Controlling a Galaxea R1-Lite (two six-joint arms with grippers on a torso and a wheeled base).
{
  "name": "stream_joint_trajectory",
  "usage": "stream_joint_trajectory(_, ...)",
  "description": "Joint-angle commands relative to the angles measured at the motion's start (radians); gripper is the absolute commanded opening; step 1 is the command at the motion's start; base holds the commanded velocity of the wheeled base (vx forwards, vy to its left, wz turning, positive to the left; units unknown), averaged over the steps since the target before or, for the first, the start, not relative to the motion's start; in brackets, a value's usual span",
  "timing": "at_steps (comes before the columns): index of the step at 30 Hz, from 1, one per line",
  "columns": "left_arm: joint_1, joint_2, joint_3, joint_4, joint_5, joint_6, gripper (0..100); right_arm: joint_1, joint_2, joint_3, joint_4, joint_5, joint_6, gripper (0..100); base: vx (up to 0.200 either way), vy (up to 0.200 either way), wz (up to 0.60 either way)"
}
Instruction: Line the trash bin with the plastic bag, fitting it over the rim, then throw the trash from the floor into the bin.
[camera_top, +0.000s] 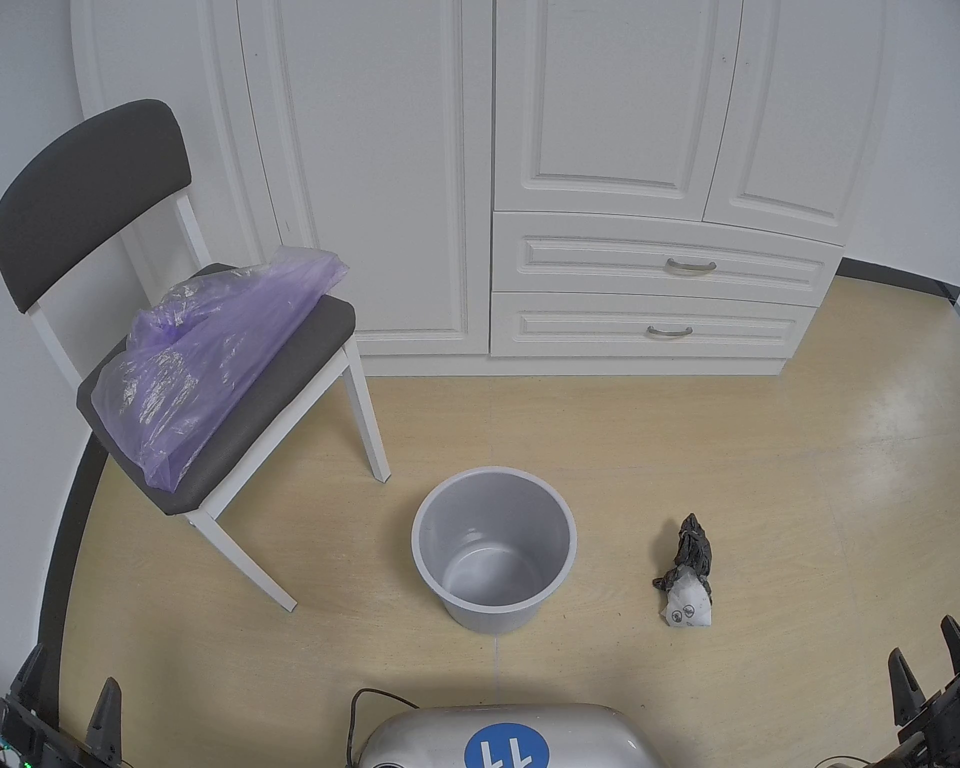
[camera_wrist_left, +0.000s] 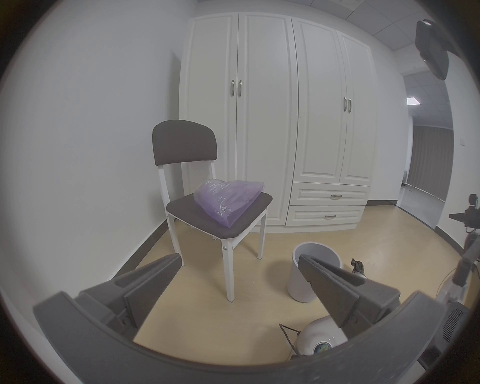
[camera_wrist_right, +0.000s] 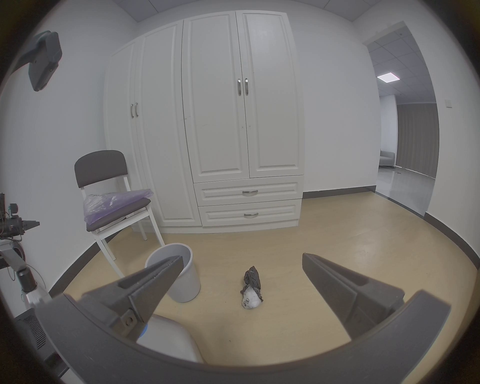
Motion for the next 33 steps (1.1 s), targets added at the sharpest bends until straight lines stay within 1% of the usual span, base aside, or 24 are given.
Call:
stream_joint_trajectory(1,0.000,-0.016,0.008,0.000,0.003,-0.007,100,0.000,-0.016,0.015,0.000,0.000,-0.004,100,0.000,0.000,0.00)
stream_joint_trajectory(5,0.000,-0.016,0.015,-0.014,0.001,0.005,100,-0.004,-0.016,0.016,-0.002,-0.001,-0.014,100,0.000,0.000,0.00)
stream_joint_trajectory(6,0.001,-0.016,0.018,-0.020,-0.010,0.025,100,-0.006,-0.016,0.016,-0.002,-0.003,-0.031,100,0.000,0.000,0.00)
stream_joint_trajectory(8,0.001,-0.016,0.018,-0.025,-0.039,0.079,100,-0.006,-0.016,0.016,-0.006,0.015,-0.100,100,0.000,0.000,0.00)
stream_joint_trajectory(9,0.001,-0.016,0.018,-0.026,-0.048,0.082,100,-0.006,-0.016,0.016,-0.006,0.023,-0.113,100,0.000,0.000,0.00)
stream_joint_trajectory(11,0.001,-0.016,0.018,-0.028,-0.045,0.077,100,-0.006,-0.016,0.016,-0.006,0.028,-0.108,100,0.000,0.000,0.00)
stream_joint_trajectory(12,0.001,-0.016,0.018,-0.028,-0.045,0.073,100,-0.006,-0.016,0.016,-0.009,0.025,-0.097,100,0.000,0.000,0.00)
stream_joint_trajectory(14,0.001,-0.016,0.018,-0.022,-0.034,0.034,100,-0.006,-0.016,0.016,-0.014,0.014,-0.062,100,0.000,0.000,0.00)
stream_joint_trajectory(15,0.001,-0.016,0.018,-0.025,-0.017,-0.001,100,-0.006,-0.016,0.016,-0.017,-0.009,-0.033,100,0.000,0.000,0.00)
stream_joint_trajectory(18,0.001,-0.016,0.018,-0.028,-0.010,-0.003,100,-0.006,-0.016,0.018,-0.020,-0.021,-0.025,100,0.000,0.000,0.00)
stream_joint_trajectory(19,0.000,-0.016,-0.001,-0.054,-0.010,-0.004,100,-0.006,-0.016,0.018,-0.020,-0.023,-0.027,100,0.000,0.000,0.00)
stream_joint_trajectory(20,0.000,-0.016,-0.045,-0.111,-0.016,-0.024,100,-0.006,-0.016,0.018,-0.020,-0.021,-0.028,100,0.000,0.000,0.00)
stream_joint_trajectory(21,-0.002,-0.012,-0.119,-0.155,-0.033,-0.055,100,-0.004,-0.016,0.018,-0.020,-0.020,-0.030,100,0.000,0.000,0.00)
stream_joint_trajectory(22,-0.011,0.013,-0.183,-0.158,-0.053,-0.085,100,-0.004,-0.016,0.001,-0.035,-0.021,-0.022,100,0.000,0.000,0.00)
stream_joint_trajectory(23,-0.011,0.013,-0.183,-0.158,-0.053,-0.085,100,-0.004,-0.016,0.001,-0.035,-0.021,-0.022,100,0.000,0.000,0.00)
stream_joint_trajectory(24,-0.032,0.071,-0.262,-0.098,-0.070,-0.090,100,-0.003,-0.016,-0.116,-0.106,-0.006,-0.005,100,0.000,0.000,0.00)
stream_joint_trajectory(25,-0.034,0.074,-0.266,-0.092,-0.070,-0.087,100,-0.003,-0.015,-0.127,-0.111,-0.004,-0.004,100,0.000,0.000,0.00)
stream_joint_trajectory(26,-0.045,0.103,-0.304,-0.040,-0.066,-0.067,100,0.000,-0.002,-0.206,-0.098,0.006,-0.002,100,0.000,0.000,0.00)
stream_joint_trajectory(27,-0.054,0.163,-0.352,0.020,-0.066,-0.044,100,-0.001,0.025,-0.278,-0.020,0.028,-0.024,100,0.000,0.000,0.00)
stream_joint_trajectory(28,-0.054,0.235,-0.389,0.049,-0.063,-0.030,100,-0.003,0.051,-0.329,0.047,0.042,-0.062,100,0.000,0.000,0.00)
stream_joint_trajectory(29,-0.054,0.257,-0.400,0.055,-0.063,-0.026,100,-0.003,0.059,-0.341,0.067,0.048,-0.076,100,0.000,0.000,0.00)
stream_joint_trajectory(30,-0.043,0.360,-0.450,0.066,-0.050,-0.001,100,-0.003,0.116,-0.389,0.149,0.089,-0.140,100,0.000,0.000,0.00)
stream_joint_trajectory(31,-0.042,0.465,-0.490,0.064,-0.030,0.030,100,-0.003,0.188,-0.418,0.189,0.112,-0.166,100,0.000,0.000,0.00)
stream_joint_trajectory(33,-0.040,0.637,-0.548,0.060,0.007,0.088,100,-0.007,0.315,-0.476,0.181,0.121,-0.166,100,0.000,0.000,0.00)
